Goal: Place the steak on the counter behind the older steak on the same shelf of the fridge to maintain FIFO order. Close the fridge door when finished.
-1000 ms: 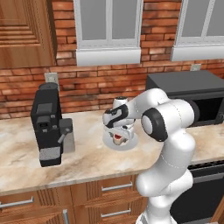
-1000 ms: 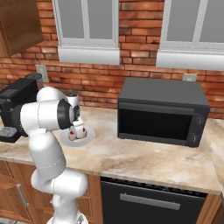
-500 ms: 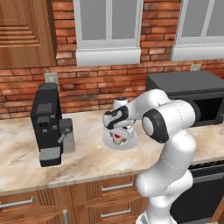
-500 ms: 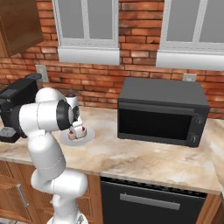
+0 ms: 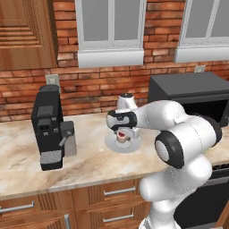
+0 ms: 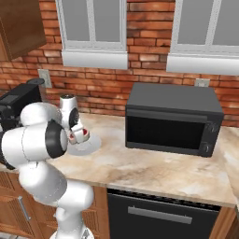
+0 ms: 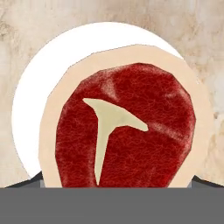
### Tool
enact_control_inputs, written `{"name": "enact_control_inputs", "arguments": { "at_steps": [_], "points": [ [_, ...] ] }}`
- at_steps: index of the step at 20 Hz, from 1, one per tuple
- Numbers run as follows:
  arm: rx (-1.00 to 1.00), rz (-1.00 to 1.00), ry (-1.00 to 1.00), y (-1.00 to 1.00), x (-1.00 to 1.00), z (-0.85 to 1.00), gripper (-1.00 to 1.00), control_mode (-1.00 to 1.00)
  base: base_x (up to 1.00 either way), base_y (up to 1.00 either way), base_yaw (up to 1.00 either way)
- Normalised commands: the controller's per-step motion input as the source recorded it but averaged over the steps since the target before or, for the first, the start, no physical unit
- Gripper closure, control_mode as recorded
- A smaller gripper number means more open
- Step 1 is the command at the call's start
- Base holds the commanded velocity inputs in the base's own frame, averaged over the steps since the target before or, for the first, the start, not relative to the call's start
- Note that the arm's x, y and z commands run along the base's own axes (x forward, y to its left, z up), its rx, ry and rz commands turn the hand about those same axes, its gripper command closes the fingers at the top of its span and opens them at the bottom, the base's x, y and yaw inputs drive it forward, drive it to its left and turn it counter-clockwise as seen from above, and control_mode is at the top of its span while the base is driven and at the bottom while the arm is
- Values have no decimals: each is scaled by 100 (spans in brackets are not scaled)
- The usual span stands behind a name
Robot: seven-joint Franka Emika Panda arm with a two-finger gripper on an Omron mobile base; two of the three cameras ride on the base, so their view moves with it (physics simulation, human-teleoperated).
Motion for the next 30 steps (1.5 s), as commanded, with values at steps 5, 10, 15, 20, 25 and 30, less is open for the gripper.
{"name": "enact_control_inputs", "arguments": {
  "at_steps": [5,10,15,20,25,30],
  "points": [
    [0,0,-15,0,-56,100,100,-100,0,0,0],
    [0,0,-14,-2,-74,93,100,-100,0,0,0],
    [0,0,-13,-22,-93,72,100,-100,0,0,0],
    [0,0,-9,-38,-95,61,100,-100,0,0,0],
    [0,0,-2,-32,-80,35,100,-100,0,0,0],
    [-1,1,0,4,-28,6,100,-100,0,0,0]
  ]
}}
